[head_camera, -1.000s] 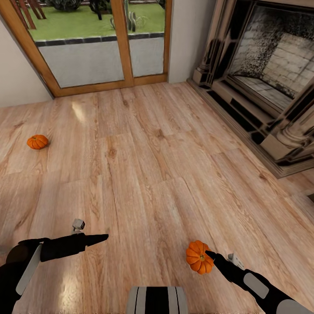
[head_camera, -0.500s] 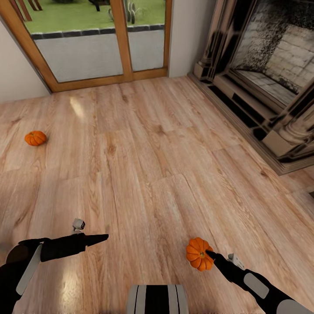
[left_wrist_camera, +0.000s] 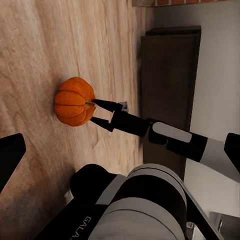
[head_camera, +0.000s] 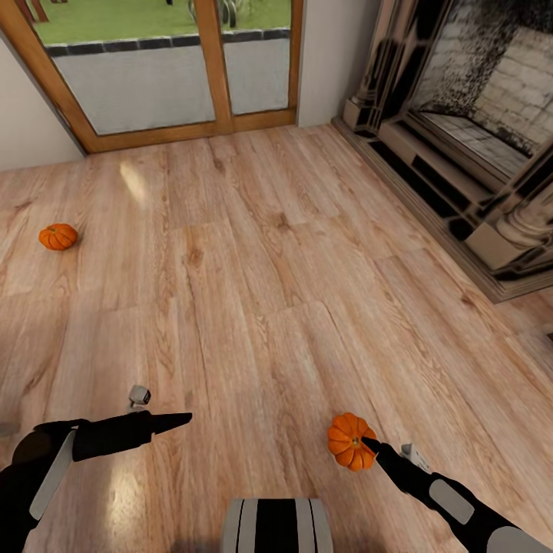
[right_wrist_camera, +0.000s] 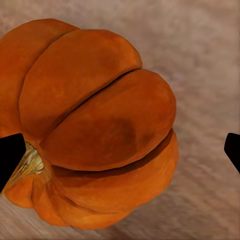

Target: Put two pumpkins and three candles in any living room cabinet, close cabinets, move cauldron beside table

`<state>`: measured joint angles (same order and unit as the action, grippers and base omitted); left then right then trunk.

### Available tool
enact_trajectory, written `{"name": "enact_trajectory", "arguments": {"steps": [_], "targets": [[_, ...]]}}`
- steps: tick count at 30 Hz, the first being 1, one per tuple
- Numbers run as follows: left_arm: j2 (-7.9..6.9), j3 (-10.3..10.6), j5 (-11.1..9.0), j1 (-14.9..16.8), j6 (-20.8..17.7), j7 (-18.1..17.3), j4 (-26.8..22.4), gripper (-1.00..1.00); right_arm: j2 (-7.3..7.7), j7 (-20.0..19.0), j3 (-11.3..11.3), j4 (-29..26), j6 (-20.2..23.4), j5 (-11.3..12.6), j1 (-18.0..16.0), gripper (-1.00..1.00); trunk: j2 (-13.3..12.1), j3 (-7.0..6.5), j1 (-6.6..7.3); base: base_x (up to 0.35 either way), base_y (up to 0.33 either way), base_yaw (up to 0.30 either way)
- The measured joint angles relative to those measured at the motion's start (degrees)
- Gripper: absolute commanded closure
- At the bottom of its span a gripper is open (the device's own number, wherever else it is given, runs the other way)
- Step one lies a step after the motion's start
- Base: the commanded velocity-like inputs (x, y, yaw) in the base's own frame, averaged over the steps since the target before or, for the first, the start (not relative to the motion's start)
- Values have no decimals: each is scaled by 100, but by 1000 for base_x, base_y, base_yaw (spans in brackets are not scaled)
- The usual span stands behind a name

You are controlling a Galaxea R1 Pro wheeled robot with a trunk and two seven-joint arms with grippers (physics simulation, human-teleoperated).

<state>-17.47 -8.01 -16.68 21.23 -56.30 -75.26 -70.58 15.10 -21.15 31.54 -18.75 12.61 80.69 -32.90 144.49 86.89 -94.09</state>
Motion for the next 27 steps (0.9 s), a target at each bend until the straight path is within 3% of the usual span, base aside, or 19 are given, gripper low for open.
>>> {"name": "enact_trajectory", "arguments": {"steps": [27], "targets": [[1, -35, -29, -7, 9, -3, 17, -100, -2, -25, -47, 0, -9, 6, -4, -100, 0, 0, 0, 0, 25, 0]]}}
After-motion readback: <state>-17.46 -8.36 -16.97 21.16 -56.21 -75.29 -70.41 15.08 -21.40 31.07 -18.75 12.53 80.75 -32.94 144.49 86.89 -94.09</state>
